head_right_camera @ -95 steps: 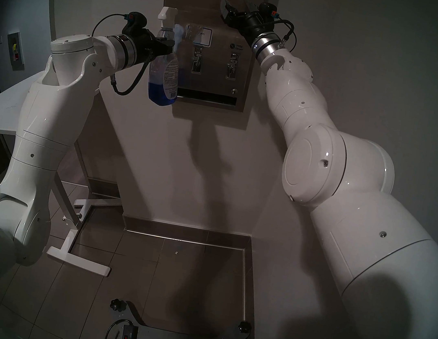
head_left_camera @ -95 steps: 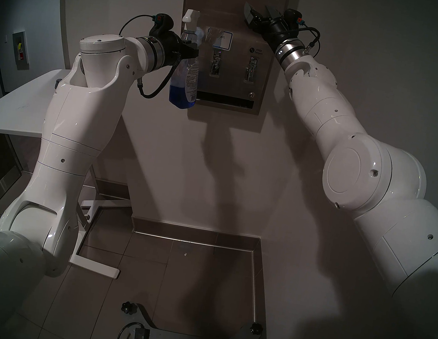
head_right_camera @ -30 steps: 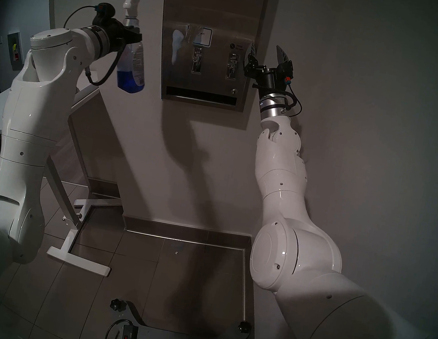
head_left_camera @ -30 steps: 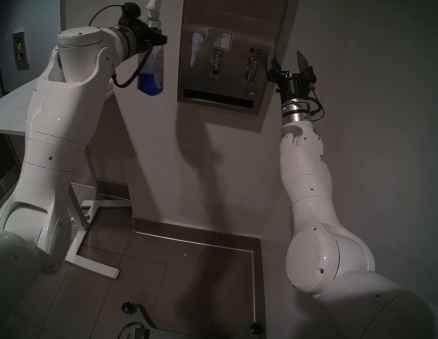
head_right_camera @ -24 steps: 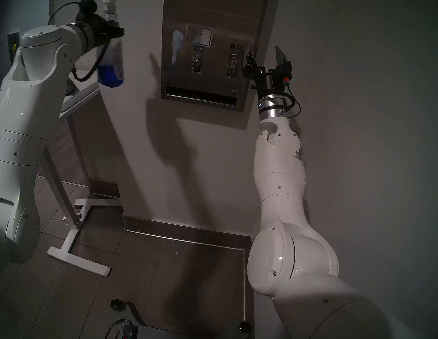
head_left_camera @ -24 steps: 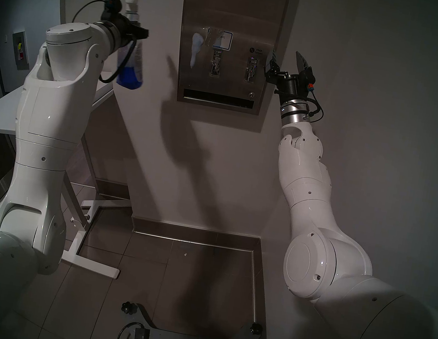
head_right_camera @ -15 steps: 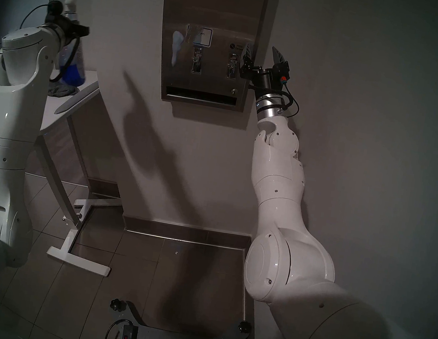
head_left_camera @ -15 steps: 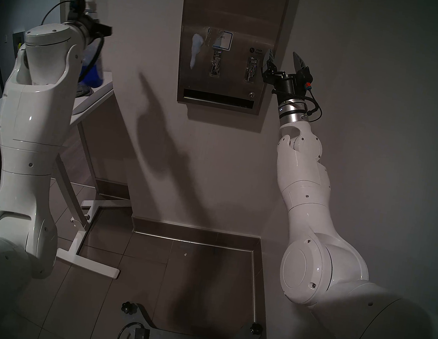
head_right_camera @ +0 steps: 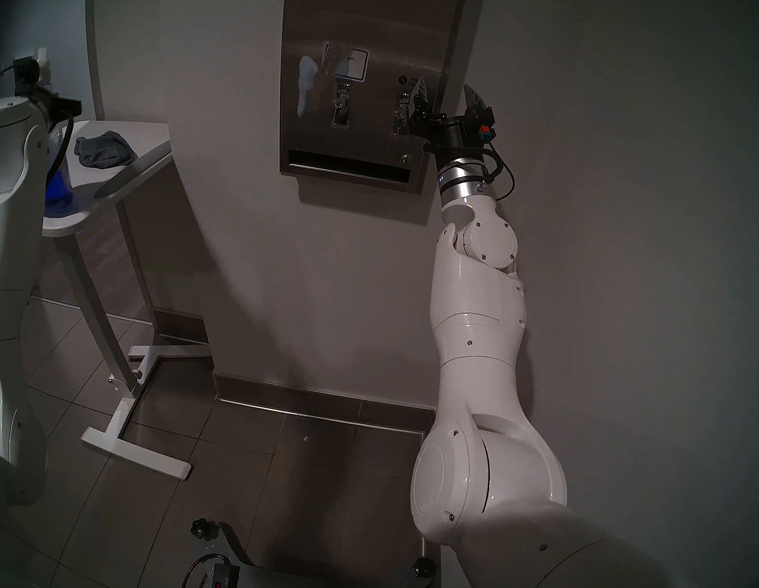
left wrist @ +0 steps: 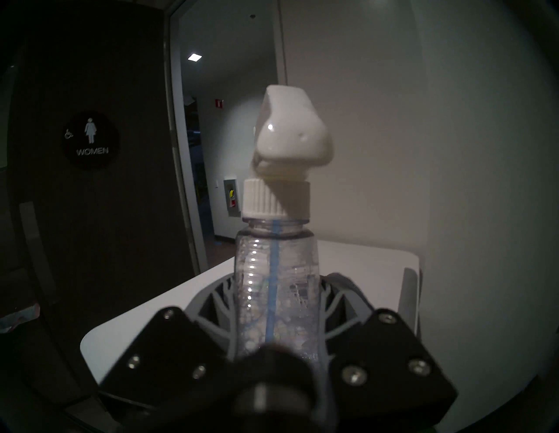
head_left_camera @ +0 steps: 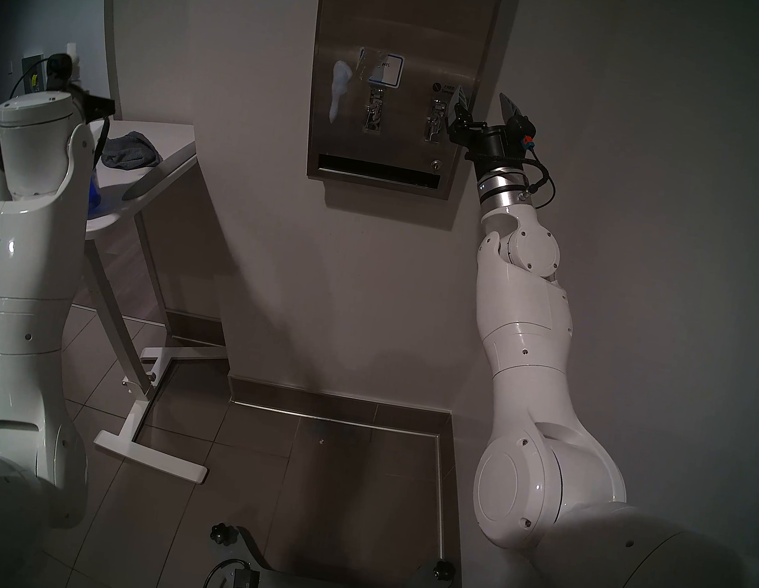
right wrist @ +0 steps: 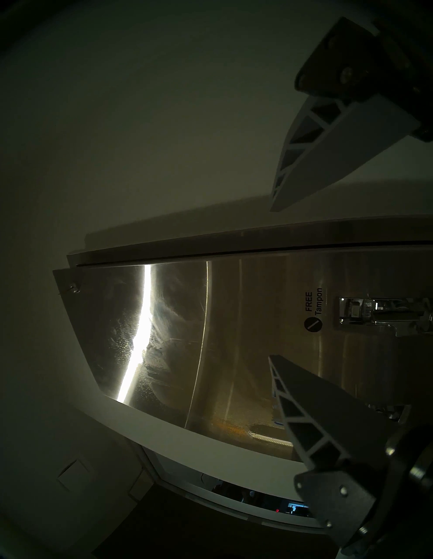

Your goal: Pick up the cleaner bottle and spray the cleaner onto the surface

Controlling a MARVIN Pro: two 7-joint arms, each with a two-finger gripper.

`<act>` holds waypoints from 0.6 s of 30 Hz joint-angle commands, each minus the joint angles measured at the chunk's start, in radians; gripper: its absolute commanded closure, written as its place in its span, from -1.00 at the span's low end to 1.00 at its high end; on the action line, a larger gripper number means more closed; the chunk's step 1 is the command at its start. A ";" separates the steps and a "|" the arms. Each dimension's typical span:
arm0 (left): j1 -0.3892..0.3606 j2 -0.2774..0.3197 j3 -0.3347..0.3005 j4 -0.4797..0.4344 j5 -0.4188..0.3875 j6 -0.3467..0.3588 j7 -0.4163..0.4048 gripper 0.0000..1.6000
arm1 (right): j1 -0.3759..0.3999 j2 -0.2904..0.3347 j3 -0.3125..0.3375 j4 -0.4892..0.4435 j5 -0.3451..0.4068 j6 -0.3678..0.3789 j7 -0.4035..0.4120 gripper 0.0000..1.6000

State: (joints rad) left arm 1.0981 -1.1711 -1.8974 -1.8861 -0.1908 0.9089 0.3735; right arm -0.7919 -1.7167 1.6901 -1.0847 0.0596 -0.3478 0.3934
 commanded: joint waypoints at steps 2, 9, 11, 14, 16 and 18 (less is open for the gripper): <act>0.040 0.000 -0.059 -0.017 -0.032 -0.113 -0.043 1.00 | -0.020 -0.026 -0.020 -0.136 -0.047 0.109 -0.060 -1.00; 0.070 0.012 -0.079 0.070 -0.039 -0.186 -0.072 1.00 | -0.034 -0.033 -0.031 -0.174 -0.080 0.190 -0.100 -1.00; 0.075 0.018 -0.076 0.102 -0.035 -0.210 -0.077 1.00 | -0.037 -0.035 -0.035 -0.185 -0.089 0.215 -0.111 -1.00; 0.077 0.030 -0.061 0.147 -0.021 -0.239 -0.079 1.00 | -0.028 -0.038 -0.039 -0.173 -0.096 0.228 -0.119 -1.00; 0.071 0.034 -0.053 0.170 -0.015 -0.257 -0.077 1.00 | -0.024 -0.040 -0.041 -0.167 -0.099 0.237 -0.125 -1.00; 0.065 0.040 -0.043 0.187 -0.007 -0.270 -0.073 0.84 | -0.018 -0.042 -0.042 -0.160 -0.101 0.242 -0.130 -1.00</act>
State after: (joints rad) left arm 1.1606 -1.1469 -1.9630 -1.7814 -0.2194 0.6550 0.2978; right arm -0.8509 -1.7456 1.6571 -1.2168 -0.0307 -0.1170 0.2816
